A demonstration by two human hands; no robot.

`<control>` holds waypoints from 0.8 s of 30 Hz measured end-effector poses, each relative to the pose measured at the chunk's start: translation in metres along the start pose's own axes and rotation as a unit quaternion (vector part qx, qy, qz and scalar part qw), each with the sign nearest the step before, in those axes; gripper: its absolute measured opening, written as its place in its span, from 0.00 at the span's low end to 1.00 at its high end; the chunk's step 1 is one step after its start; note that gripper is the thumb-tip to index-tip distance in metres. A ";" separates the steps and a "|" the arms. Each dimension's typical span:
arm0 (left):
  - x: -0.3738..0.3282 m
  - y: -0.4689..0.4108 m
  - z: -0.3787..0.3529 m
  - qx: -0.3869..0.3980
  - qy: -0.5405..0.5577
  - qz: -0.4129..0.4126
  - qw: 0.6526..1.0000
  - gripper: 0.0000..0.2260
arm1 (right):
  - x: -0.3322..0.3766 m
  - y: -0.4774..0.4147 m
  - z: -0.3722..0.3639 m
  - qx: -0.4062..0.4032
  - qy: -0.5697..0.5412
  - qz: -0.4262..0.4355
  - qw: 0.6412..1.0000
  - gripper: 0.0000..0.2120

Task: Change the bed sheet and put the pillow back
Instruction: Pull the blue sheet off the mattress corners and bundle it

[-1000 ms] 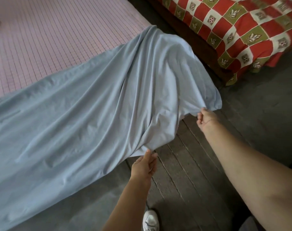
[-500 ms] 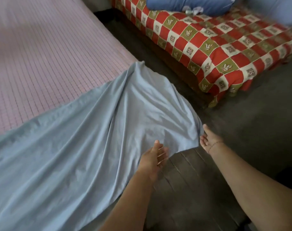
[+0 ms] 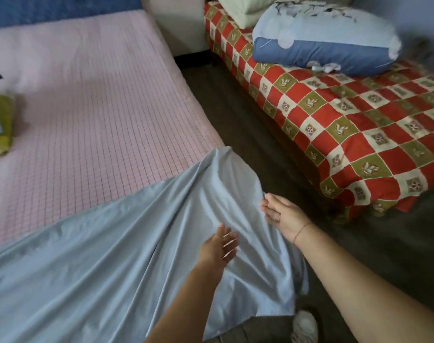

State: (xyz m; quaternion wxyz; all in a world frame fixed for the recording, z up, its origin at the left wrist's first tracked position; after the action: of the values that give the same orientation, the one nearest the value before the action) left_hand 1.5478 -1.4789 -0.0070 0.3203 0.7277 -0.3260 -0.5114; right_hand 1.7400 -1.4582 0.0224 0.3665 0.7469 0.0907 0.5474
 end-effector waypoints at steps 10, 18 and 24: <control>-0.031 -0.041 -0.079 -0.111 0.170 -0.087 0.975 0.15 | 0.109 -0.087 0.004 0.204 0.151 -0.015 0.967 0.27; -0.044 -0.055 -0.071 -0.201 0.272 -0.127 0.932 0.14 | 0.136 -0.129 -0.067 0.311 0.259 -0.011 0.914 0.14; -0.042 -0.062 -0.071 -0.261 0.334 -0.145 0.894 0.14 | 0.154 -0.169 -0.102 0.365 0.292 -0.019 0.884 0.22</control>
State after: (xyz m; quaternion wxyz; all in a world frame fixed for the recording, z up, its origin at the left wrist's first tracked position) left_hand 1.6135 -1.3999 -0.0144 0.5114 0.7849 0.0542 -0.3456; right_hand 1.7542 -1.2089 0.0419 0.0358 0.6319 0.4014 0.6621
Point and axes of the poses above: each hand's wrist, its own y-axis away from the middle knuckle, its own z-axis out of the back of the hand, x = y × z, the point moved 1 cm from there along -y, towards the middle knuckle, and after that the axes turned 3 degrees about -x, right-handed, at the moved point
